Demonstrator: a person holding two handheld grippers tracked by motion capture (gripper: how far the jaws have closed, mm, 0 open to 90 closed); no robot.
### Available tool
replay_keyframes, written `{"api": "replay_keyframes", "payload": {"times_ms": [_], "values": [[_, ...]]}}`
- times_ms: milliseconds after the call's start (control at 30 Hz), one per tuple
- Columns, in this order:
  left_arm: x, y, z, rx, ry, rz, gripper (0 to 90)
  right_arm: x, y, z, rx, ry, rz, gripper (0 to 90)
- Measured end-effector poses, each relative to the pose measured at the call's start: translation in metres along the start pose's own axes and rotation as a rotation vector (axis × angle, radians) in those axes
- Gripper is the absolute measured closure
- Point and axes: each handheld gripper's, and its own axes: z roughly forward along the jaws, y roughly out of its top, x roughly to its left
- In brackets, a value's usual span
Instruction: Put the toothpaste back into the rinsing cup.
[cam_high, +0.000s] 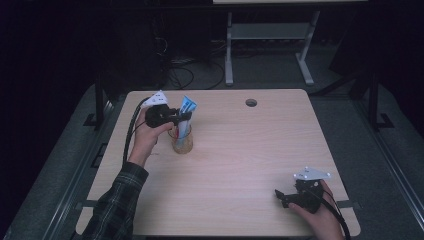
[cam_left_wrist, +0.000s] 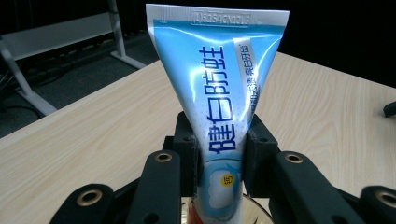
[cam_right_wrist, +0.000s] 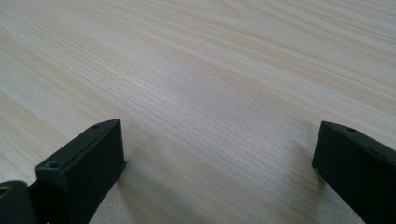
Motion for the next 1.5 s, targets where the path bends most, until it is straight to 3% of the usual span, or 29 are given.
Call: {"api": "replay_keyframes", "payload": {"times_ms": [433,533,633,833,933,1067,1167,1500], "values": [[-0.001,-0.003,0.000,0.004,0.008,0.006,67.4,0.000,0.000,0.000,0.000,0.000,0.000,1.7],[-0.001,-0.002,-0.002,-0.009,0.016,-0.002,60.9,0.000,0.000,0.000,0.000,0.000,0.000,1.7],[-0.001,-0.001,-0.004,0.013,0.039,-0.003,52.8,0.000,0.000,0.000,0.000,0.000,0.000,1.6],[-0.003,0.001,-0.011,0.061,0.091,-0.062,33.5,0.000,0.000,0.000,0.000,0.000,0.000,1.7],[-0.004,0.003,-0.016,0.082,0.114,-0.071,27.2,0.000,0.000,0.000,0.000,0.000,0.000,1.7],[-0.006,0.004,-0.023,0.100,0.121,-0.086,25.3,0.000,0.000,0.000,0.000,0.000,0.000,1.7],[-0.009,0.004,-0.028,0.121,0.155,-0.078,25.3,0.000,0.000,0.000,0.000,0.000,0.000,1.7],[-0.019,-0.010,-0.051,0.159,0.188,-0.109,24.1,0.000,0.000,0.000,0.000,0.003,-0.004,1.7]]}}
